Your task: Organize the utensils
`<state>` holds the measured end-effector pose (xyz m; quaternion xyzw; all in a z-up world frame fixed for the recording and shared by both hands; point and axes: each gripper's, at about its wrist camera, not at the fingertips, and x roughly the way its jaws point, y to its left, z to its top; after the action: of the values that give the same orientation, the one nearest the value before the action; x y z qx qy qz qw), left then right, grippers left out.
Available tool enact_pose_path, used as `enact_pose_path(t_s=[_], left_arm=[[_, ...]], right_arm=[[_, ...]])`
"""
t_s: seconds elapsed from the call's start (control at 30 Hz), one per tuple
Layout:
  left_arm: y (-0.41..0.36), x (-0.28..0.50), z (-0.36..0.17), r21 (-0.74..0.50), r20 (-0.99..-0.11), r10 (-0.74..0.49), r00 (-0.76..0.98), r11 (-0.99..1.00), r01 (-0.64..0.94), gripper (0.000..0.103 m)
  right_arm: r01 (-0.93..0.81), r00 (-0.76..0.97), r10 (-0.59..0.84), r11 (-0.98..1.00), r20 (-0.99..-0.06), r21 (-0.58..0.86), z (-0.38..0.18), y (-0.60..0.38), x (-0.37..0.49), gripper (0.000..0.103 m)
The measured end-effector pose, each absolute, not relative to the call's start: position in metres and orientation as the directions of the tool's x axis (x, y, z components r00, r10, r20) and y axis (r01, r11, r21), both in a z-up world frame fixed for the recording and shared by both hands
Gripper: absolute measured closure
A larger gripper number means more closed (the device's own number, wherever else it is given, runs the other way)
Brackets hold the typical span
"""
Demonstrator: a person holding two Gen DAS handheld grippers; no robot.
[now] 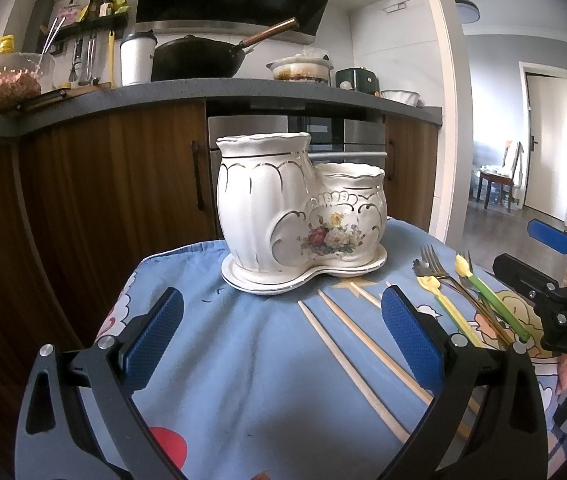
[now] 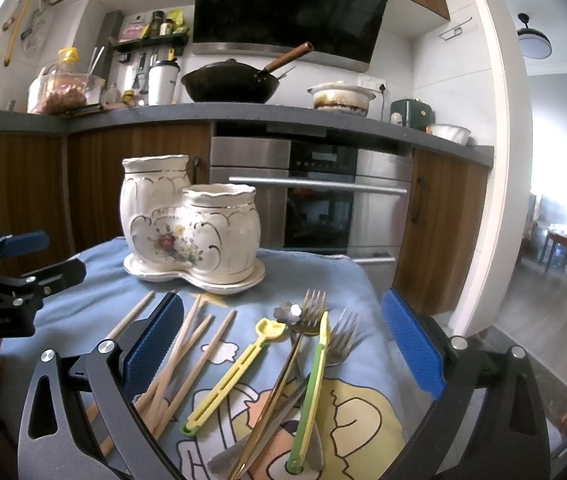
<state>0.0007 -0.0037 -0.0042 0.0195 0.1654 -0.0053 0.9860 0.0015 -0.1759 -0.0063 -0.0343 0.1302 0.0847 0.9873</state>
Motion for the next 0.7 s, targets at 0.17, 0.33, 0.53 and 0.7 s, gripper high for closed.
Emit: enact_pose_path(t_s=[0.17,0.33,0.53,0.7], left_arm=[[-0.003,0.004,-0.006,0.035,-0.34,-0.017,0.94,0.999,0.03,0.005],[0.001,0.009,-0.003,0.032,-0.381,-0.045,0.923,0.998,0.062,0.005],[0.003,0.016,0.001,0.095,-0.415,0.005,0.91,0.995,0.038,0.005],[0.014,0.027,0.004,0.076,-0.477,0.032,0.878,0.997,0.005,0.005]], right_arm=[[-0.173,0.946,0.155,0.984,-0.285,-0.038,-0.009,-0.171,0.007,0.005],[-0.136,0.933,0.111,0.989,-0.341,-0.05,-0.006,-0.179,0.018,0.005],[-0.086,0.9,0.077,0.996,-0.429,-0.001,-0.002,-0.205,0.032,0.005],[-0.103,0.858,0.078,0.994,-0.508,-0.022,-0.005,-0.208,0.043,0.005]])
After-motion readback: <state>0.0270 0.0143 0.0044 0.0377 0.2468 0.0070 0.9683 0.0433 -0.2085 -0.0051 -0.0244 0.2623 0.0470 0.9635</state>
